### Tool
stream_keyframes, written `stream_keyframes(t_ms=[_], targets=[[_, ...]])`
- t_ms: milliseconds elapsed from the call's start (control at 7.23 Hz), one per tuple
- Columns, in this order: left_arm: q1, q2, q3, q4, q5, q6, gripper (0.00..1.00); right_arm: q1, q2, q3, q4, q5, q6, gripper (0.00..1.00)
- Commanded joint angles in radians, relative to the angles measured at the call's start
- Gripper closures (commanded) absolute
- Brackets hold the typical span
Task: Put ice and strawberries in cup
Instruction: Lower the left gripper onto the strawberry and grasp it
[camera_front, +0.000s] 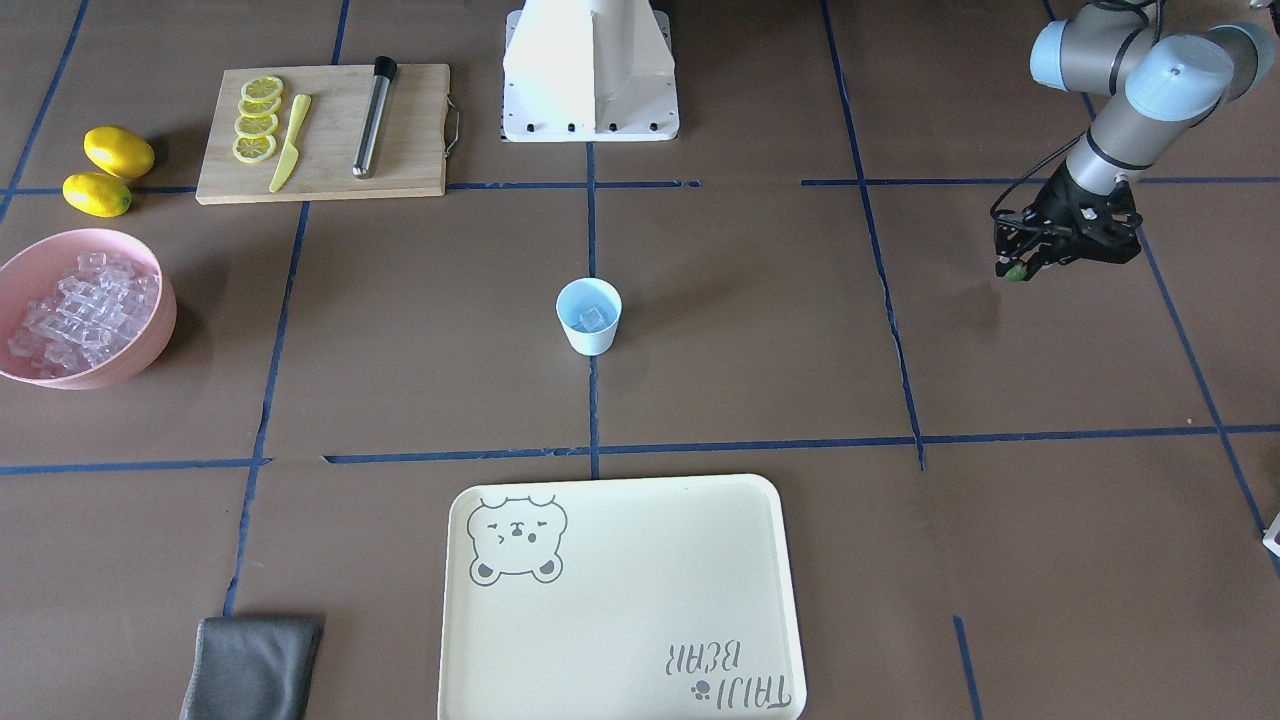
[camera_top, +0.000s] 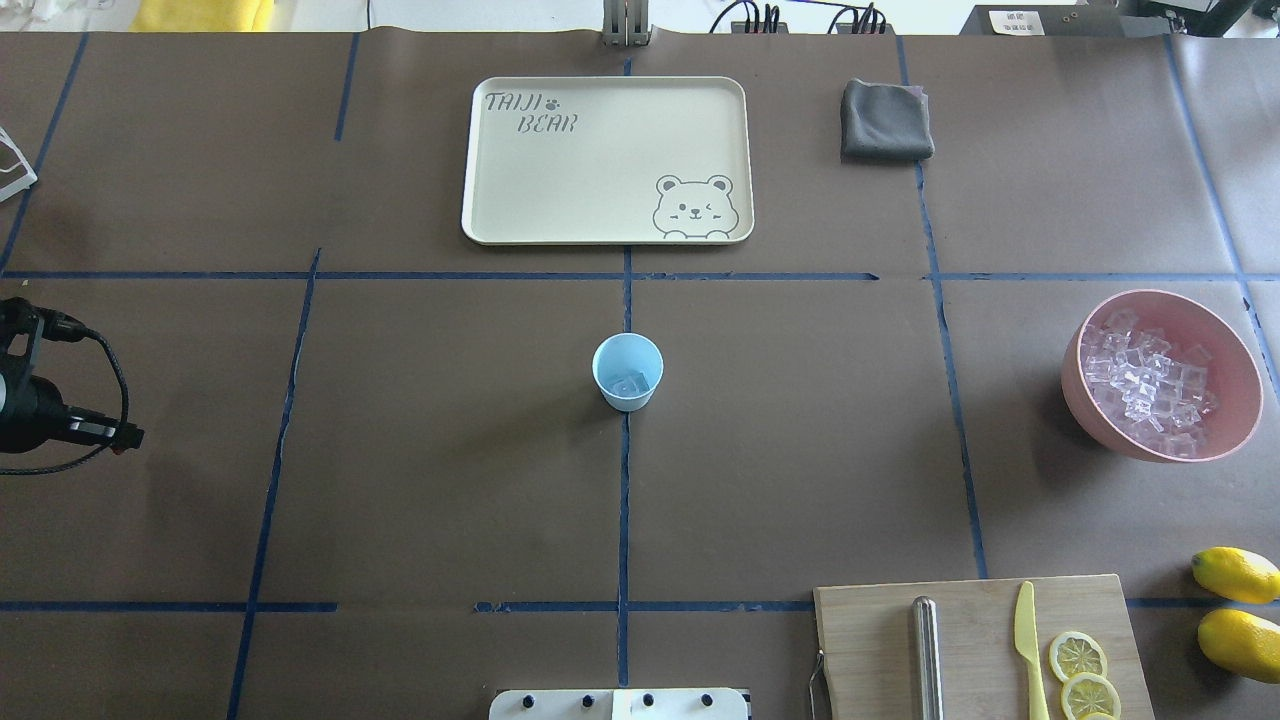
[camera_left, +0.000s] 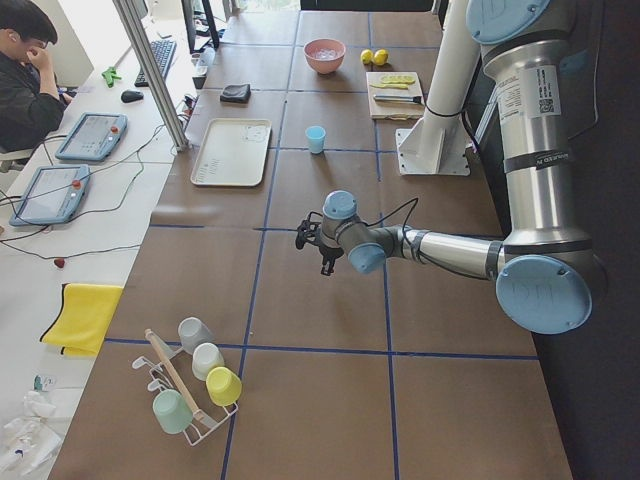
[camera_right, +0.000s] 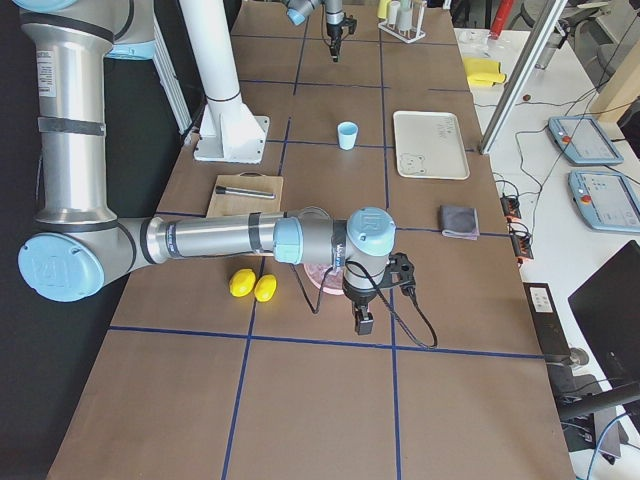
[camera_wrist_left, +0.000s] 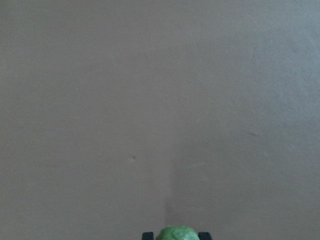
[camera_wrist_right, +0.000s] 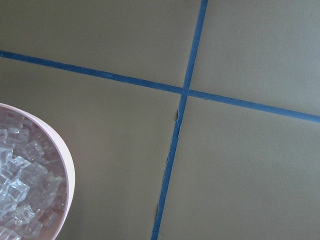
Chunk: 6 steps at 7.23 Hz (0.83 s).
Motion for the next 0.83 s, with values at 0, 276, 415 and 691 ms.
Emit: stream_keyframes(t_ms=[0, 276, 415, 691], targets=[[-0.071, -0.005, -0.053, 0.011, -0.083, 0.001, 1.00, 0.000, 0.000, -0.001, 0.000, -0.001, 0.002, 0.00], [-0.134, -0.009, -0.152, 0.134, -0.184, 0.003, 1.00, 0.000, 0.000, -0.002, 0.000, -0.001, 0.002, 0.00], [-0.135, -0.021, -0.244, 0.267, -0.184, 0.004, 1.00, 0.000, 0.000, -0.002, 0.000, -0.001, 0.002, 0.00], [-0.132, -0.137, -0.366, 0.532, -0.175, 0.004, 1.00, 0.000, 0.000, -0.004, 0.000, -0.001, 0.002, 0.00]])
